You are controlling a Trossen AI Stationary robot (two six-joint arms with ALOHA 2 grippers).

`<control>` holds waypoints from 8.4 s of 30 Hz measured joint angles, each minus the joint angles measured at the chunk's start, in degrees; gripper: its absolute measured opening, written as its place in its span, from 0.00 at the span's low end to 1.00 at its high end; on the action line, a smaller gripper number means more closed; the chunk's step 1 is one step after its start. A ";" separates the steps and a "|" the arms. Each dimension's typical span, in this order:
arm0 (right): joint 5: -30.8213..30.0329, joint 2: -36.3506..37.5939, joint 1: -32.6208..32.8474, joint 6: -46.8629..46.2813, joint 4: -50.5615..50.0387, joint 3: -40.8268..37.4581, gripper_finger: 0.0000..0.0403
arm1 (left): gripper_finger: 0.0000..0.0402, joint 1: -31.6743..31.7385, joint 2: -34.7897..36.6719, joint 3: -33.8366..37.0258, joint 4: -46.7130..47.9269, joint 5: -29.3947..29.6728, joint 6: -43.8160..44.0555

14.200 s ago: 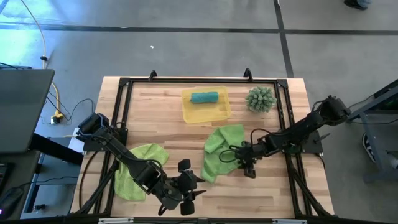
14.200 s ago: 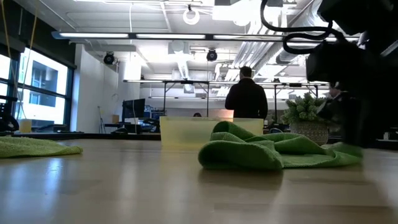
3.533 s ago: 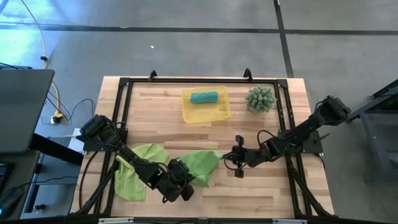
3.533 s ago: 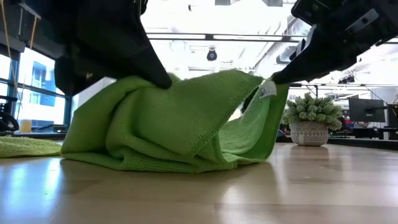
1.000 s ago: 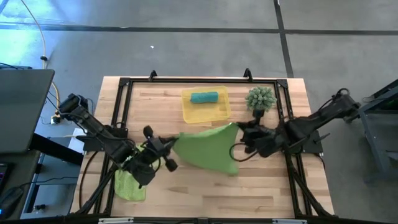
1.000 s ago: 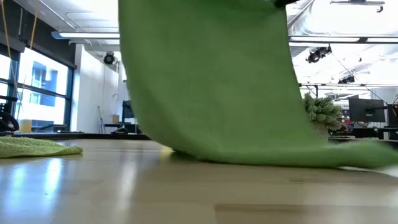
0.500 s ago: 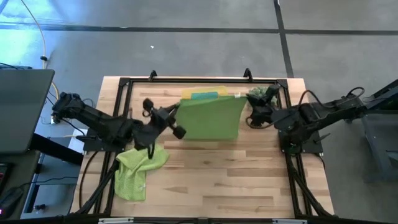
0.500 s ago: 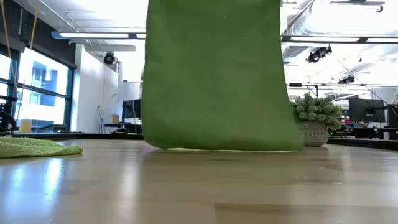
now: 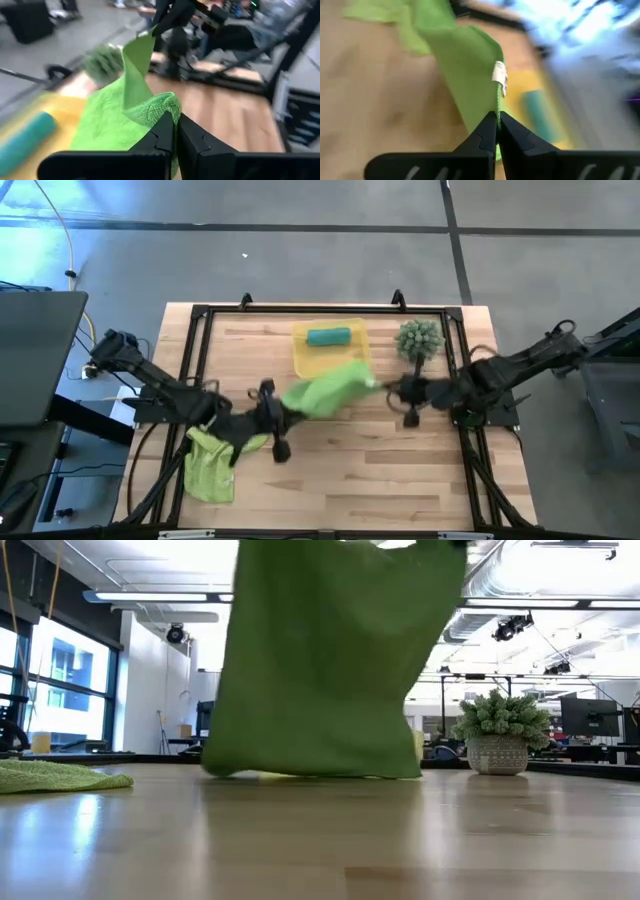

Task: Roll microfiber towels into tight, uniform cylinder then place into a basket
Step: Fold the green microfiber cloth

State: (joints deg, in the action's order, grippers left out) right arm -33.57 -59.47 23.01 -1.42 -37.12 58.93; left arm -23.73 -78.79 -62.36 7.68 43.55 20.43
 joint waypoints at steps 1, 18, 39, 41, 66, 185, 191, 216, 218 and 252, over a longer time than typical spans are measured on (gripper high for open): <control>2.69 -0.09 0.99 -2.04 1.26 -2.02 0.00 | 0.00 -1.12 -1.08 0.11 0.20 -0.04 1.40; 25.29 -0.23 13.80 -25.58 48.35 -34.37 0.00 | 0.00 -10.53 -22.19 0.54 -15.09 -12.53 18.62; 25.05 -18.57 11.46 -6.92 65.61 -34.12 0.00 | 0.00 -12.42 -22.91 0.56 1.16 7.02 38.83; 24.56 -16.82 10.59 -2.35 65.44 -33.22 0.00 | 0.00 -12.23 -21.75 0.35 1.11 9.66 35.08; -20.95 0.60 -4.45 35.68 33.61 3.95 0.00 | 0.00 -4.68 7.04 0.19 0.95 43.01 -9.40; -12.92 5.93 -12.58 30.40 24.17 -5.43 0.00 | 0.00 6.76 10.43 2.26 -1.02 22.17 -23.82; -6.98 4.76 -4.78 15.75 12.80 -5.41 0.00 | 0.00 1.36 8.87 3.56 -1.93 8.34 -18.98; 6.02 -25.32 17.27 -29.87 15.69 -5.43 0.00 | 0.00 -20.38 -18.29 4.91 -11.29 11.51 24.64; 6.04 -27.07 17.24 -29.85 17.52 -5.43 0.00 | 0.00 -21.02 -19.03 5.01 -7.47 12.73 29.68; 14.98 -25.78 -3.91 -25.32 65.11 -34.52 0.00 | 0.00 -12.66 -23.23 4.97 32.59 9.70 84.51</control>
State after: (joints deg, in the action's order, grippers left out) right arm -18.58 -85.25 19.10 -26.74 27.99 24.40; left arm -36.40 -102.02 -57.39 40.27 53.25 104.94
